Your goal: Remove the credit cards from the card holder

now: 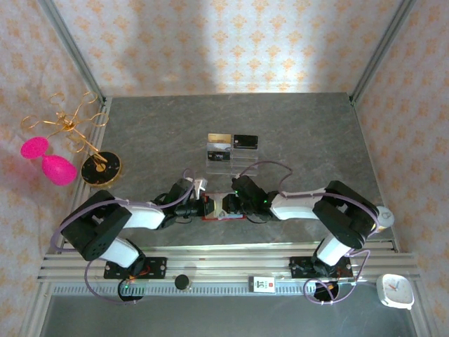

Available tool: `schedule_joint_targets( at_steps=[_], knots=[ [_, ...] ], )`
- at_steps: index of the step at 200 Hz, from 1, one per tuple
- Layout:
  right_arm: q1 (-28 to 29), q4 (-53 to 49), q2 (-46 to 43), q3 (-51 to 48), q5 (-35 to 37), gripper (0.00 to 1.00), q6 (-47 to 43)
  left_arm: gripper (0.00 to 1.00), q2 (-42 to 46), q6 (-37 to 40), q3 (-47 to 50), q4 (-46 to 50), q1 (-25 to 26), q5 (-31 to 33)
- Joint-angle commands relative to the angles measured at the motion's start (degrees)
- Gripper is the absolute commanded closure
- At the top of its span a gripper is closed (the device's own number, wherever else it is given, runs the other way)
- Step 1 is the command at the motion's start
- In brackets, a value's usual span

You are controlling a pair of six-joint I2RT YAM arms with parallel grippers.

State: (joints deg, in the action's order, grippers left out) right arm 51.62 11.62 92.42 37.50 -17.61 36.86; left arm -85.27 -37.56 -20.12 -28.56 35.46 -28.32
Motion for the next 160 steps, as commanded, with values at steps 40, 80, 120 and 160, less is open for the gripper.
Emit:
schedule_joint_targets(
  at_steps=[40, 80, 120, 160],
  knots=[
    [-3.4, -4.5, -7.1, -4.2, 5.4, 1.0, -0.4, 1.0, -0.7, 1.1, 2.0, 0.0, -3.0, -1.1],
    [-4.5, -9.1, -16.0, -3.6, 8.0, 1.0, -8.2, 1.0, -0.1, 0.3, 0.4, -1.7, -3.0, -2.8],
    [-4.8, -12.4, -19.2, 6.0, 6.9, 1.0, -23.5, 0.9, 11.8, -5.3, 0.4, -3.0, -4.2, -3.3],
    [-6.5, -19.3, -9.9, 23.4, 8.6, 1.0, -45.3, 0.6, 26.0, -4.3, -0.5, 8.4, -9.8, -1.9]
  ],
)
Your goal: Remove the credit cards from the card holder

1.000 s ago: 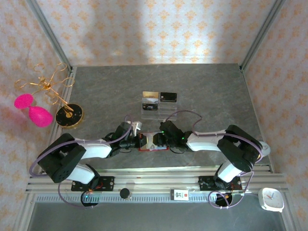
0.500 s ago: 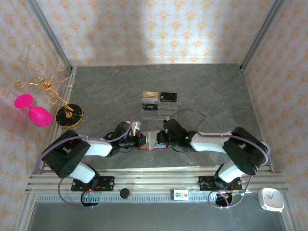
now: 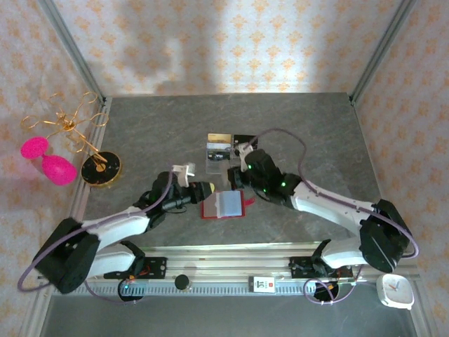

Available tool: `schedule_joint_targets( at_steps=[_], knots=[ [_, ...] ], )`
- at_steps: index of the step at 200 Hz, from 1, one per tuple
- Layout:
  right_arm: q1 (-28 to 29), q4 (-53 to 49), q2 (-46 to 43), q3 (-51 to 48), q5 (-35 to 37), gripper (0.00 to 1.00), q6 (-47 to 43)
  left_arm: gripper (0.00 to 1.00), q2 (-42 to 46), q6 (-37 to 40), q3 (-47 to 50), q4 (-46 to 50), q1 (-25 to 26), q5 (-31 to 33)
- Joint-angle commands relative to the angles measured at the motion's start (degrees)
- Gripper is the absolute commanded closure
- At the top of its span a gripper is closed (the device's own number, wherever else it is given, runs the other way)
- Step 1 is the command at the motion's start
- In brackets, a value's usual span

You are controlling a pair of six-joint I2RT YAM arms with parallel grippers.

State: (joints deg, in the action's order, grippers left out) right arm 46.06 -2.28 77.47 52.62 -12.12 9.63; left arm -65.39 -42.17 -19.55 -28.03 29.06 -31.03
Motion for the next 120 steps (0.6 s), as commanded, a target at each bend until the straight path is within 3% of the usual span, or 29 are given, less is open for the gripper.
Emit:
schedule_joint_targets(
  at_steps=[1, 34, 38, 44, 46, 72, 120],
  knots=[
    [-1.0, -5.5, 5.3, 8.7, 3.1, 1.0, -18.6, 0.59, 6.2, 0.3, -1.1, 8.1, -3.5, 0.8],
    [-3.6, -16.7, 14.3, 23.4, -2.5, 1.0, -35.2, 0.32, 17.2, 3.0, -2.2, 17.8, -6.2, 4.7],
    [-3.7, -18.6, 15.8, 25.2, -2.5, 1.0, -36.9, 0.26, 18.2, 3.4, -2.4, 19.1, -6.3, 5.4],
    [-4.0, -21.3, 17.7, 28.2, -2.6, 1.0, -39.4, 0.04, 19.7, 3.9, -2.7, 20.5, -6.4, 6.3],
    [-4.1, -21.9, 18.3, 29.4, -2.6, 1.0, -40.2, 0.02, 20.1, 4.1, -2.8, 21.0, -6.5, 6.5],
    [-5.4, -31.1, 24.9, 39.5, -2.9, 1.0, -49.0, 0.01, 23.2, 5.4, -4.6, 26.2, -7.3, 10.1],
    [-6.4, -34.8, 31.7, 48.0, -2.0, 1.0, -59.7, 0.01, 23.2, 6.8, -6.1, 28.2, -8.3, 12.2]
  ],
)
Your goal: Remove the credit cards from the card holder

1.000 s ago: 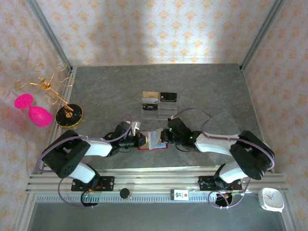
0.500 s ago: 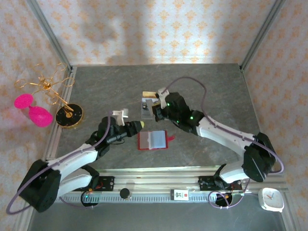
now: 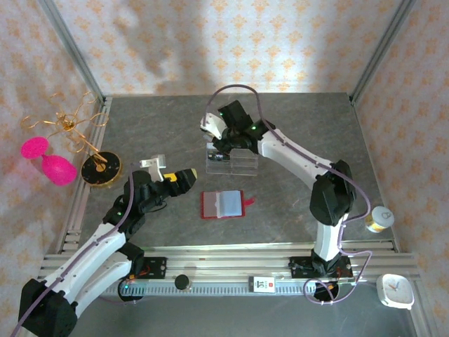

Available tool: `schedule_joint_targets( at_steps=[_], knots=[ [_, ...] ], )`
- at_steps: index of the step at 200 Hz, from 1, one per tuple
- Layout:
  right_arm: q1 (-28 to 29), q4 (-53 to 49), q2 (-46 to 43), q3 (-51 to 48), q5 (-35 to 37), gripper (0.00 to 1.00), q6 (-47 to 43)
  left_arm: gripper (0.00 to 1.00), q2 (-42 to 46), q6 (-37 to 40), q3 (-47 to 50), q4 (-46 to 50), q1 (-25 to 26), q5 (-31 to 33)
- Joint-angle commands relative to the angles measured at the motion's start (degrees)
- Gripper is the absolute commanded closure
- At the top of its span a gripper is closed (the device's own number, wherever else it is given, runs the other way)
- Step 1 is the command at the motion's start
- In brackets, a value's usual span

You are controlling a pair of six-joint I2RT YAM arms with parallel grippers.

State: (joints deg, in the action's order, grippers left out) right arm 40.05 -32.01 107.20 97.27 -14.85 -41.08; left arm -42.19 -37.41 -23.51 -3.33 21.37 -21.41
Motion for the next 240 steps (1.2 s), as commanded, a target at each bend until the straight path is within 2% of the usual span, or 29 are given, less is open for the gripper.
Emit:
schedule_joint_targets(
  at_steps=[1, 36, 107, 183, 240],
  knots=[
    [-0.4, -5.1, 2.1, 3.4, 0.9, 1.0, -9.1, 0.01, 0.0, 2.1, -2.2, 3.6, -0.6, 2.8],
    [-1.1, -7.5, 5.8, 6.4, 1.4, 1.0, -14.2, 0.01, -0.8, 3.2, -2.7, 5.3, -1.0, 5.6],
    [-2.2, -9.2, 9.4, 9.2, 1.9, 1.0, -20.2, 0.01, -4.0, 3.5, -3.3, 4.9, -2.2, 5.6],
    [-2.3, -9.6, 12.6, 11.8, 2.4, 1.0, -22.8, 0.01, -6.6, 3.5, -3.4, 4.5, -3.0, 4.8],
    [-2.3, -8.9, 14.2, 10.2, 2.4, 1.0, -22.8, 0.01, -8.2, 3.5, -3.3, 3.6, -3.5, 3.6]
  ],
)
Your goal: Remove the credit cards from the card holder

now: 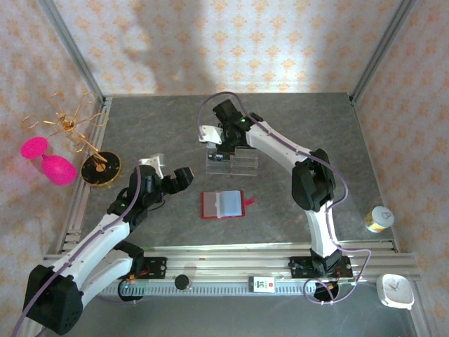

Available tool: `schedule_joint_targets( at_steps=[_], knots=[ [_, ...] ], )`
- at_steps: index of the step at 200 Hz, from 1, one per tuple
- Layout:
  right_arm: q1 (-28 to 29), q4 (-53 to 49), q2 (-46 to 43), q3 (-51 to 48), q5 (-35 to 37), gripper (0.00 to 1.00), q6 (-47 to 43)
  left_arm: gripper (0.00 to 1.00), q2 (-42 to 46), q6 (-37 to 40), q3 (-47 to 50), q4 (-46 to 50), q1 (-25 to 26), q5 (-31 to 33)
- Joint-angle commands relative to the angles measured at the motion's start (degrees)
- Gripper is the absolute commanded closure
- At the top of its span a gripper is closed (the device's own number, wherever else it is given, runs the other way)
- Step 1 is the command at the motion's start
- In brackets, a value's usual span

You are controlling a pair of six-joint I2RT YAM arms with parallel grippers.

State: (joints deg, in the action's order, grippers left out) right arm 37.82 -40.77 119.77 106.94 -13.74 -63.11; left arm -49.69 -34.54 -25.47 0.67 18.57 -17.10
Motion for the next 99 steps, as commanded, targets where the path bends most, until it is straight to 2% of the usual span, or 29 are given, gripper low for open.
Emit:
schedule_joint_targets(
  at_steps=[1, 23, 29, 42, 48, 77, 85, 99],
  knots=[
    [-0.1, -0.2, 1.7, 0.6, 1.3, 1.0, -0.7, 0.01, -0.7, 0.6, -1.3, -0.3, -0.7, -0.7],
    [-0.1, 0.6, 1.9, 0.6, 1.1, 1.0, 0.3, 0.01, -0.9, 0.6, -1.3, -0.5, -0.8, -1.0],
    [-0.1, 1.2, 1.7, 0.7, 1.0, 0.95, 1.1, 0.01, -0.9, 0.6, -1.3, -0.5, -0.8, -1.1],
    [-0.1, 2.6, 1.2, 1.3, 0.3, 0.74, 2.5, 0.01, -0.8, 0.6, -1.2, -0.8, -0.9, -1.3],
    [-0.1, 3.4, 0.6, 1.4, -0.3, 0.68, 3.3, 0.01, -0.8, 0.4, -1.2, -1.0, -0.9, -1.4],
    [-0.1, 7.6, -3.2, 1.0, -3.6, 0.59, 7.9, 0.01, -0.6, -0.9, -0.2, -3.9, -0.9, -3.1],
    [-0.1, 8.8, -4.9, 0.2, -4.6, 0.49, 9.5, 0.01, -0.5, -1.3, 0.0, -4.7, -0.9, -3.6],
    [-0.1, 12.0, -8.4, -2.7, -5.8, 0.46, 13.2, 0.01, -0.1, -2.0, 0.4, -6.1, -0.9, -3.7]
  ],
)
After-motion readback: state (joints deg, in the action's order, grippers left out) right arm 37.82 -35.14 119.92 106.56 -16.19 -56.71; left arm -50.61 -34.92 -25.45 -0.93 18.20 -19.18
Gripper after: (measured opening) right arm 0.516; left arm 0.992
